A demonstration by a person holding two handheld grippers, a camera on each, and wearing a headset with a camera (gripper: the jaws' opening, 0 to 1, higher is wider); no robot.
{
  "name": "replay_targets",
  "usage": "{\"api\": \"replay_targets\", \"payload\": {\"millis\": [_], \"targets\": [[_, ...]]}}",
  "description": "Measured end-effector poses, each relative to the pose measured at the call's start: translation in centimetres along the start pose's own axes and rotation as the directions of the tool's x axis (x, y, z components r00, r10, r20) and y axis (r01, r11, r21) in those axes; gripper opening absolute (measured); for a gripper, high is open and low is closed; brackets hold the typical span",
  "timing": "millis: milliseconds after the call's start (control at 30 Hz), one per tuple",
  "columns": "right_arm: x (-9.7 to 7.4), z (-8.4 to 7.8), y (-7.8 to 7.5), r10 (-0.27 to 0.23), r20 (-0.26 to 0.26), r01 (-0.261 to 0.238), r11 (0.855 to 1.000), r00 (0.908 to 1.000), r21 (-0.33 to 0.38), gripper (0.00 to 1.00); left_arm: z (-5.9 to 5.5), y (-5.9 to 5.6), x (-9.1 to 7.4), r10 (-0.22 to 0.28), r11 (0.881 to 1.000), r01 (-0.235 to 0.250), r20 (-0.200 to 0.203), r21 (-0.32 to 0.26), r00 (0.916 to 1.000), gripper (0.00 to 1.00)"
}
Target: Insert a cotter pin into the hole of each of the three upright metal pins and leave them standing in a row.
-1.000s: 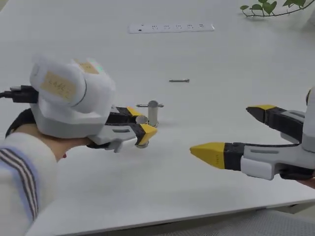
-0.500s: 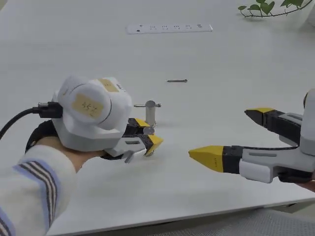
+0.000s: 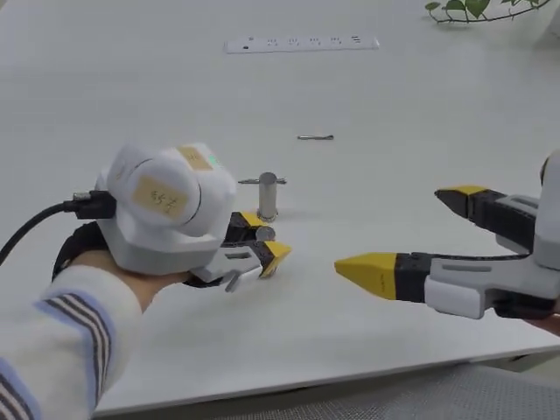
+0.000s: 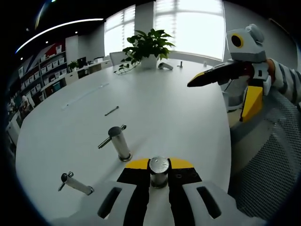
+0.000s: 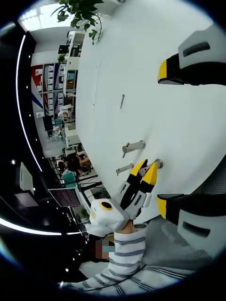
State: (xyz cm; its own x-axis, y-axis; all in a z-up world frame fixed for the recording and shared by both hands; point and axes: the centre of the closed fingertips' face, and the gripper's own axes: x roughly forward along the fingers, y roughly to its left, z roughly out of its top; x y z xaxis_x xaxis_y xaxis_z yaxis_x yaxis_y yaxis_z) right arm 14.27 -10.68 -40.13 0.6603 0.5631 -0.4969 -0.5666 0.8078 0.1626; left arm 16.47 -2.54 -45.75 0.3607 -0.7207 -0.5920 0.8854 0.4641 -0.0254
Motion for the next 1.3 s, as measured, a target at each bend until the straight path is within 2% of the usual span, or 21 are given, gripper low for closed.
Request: {"api": "replay_targets", "payload": {"millis": [167,233,300,433,500,567,633,800,967,1067,1233,1300], "targets": [[0.0,0.0,0.0,-0.002,-0.004,0.002,1.000,1.0000,-0.002,0.95,0.0,0.1,0.0,0.003,1.000,-0.003,0.004,0.000,1.0000,0.10],[0.0,-0.1,0.0,-0.003,-0.005,0.003,1.000,1.0000,-0.002,0.95,0.0,0.1,-0.1,0.012,0.999,-0.011,0.021,-0.033,0.9997,0.10],[0.0,-0.1,0.0,-0.004,-0.005,0.004,1.000,1.0000,0.002,0.95,-0.1,0.2,-0.1,0.014,0.999,-0.013,0.031,-0.039,0.9994,0.11],[0.0,-0.2,0.1,-0.003,-0.008,0.003,1.000,1.0000,0.002,0.95,-0.2,0.2,-0.1,0.022,0.997,-0.020,0.033,-0.071,0.9992,0.11],[0.0,-0.3,0.2,-0.002,-0.010,0.002,1.000,1.0000,0.002,0.95,-0.7,0.1,0.0,0.028,0.998,-0.028,0.013,-0.055,0.9995,0.11],[0.0,-0.3,0.2,-0.002,-0.011,0.002,1.000,0.9999,0.001,0.95,-1.4,0.0,0.0,0.037,0.999,-0.037,-0.021,0.001,0.9991,0.11],[0.1,-0.3,0.2,0.000,-0.012,0.000,1.000,0.9999,0.001,0.95,-1.7,-0.3,0.0,0.035,0.999,-0.035,-0.026,0.011,0.9990,0.13],[0.1,-0.4,0.3,0.001,-0.018,-0.001,1.000,0.9998,0.001,0.95,-1.3,-0.5,-0.9,0.013,1.000,-0.013,-0.012,-0.005,0.9999,0.30],[0.2,-0.6,0.3,0.005,-0.025,-0.005,1.000,0.9997,-0.002,0.95,-0.6,-0.4,-2.8,-0.024,1.000,0.025,0.017,-0.008,0.9996,0.44],[0.3,-0.6,0.3,0.006,-0.030,-0.006,1.000,0.9995,-0.004,0.95,-0.2,0.1,-4.1,-0.016,1.000,0.017,0.041,-0.006,0.9990,0.51],[0.3,-0.7,0.2,0.006,-0.040,-0.007,1.000,0.9992,-0.009,0.95,-0.1,0.6,-5.9,-0.015,0.998,0.019,0.071,-0.053,0.9974,0.72],[0.3,-0.7,0.2,0.007,-0.047,-0.008,1.000,0.9989,-0.012,0.95,-0.3,0.5,-6.5,-0.016,0.998,0.021,0.076,-0.062,0.9970,0.77]]}}
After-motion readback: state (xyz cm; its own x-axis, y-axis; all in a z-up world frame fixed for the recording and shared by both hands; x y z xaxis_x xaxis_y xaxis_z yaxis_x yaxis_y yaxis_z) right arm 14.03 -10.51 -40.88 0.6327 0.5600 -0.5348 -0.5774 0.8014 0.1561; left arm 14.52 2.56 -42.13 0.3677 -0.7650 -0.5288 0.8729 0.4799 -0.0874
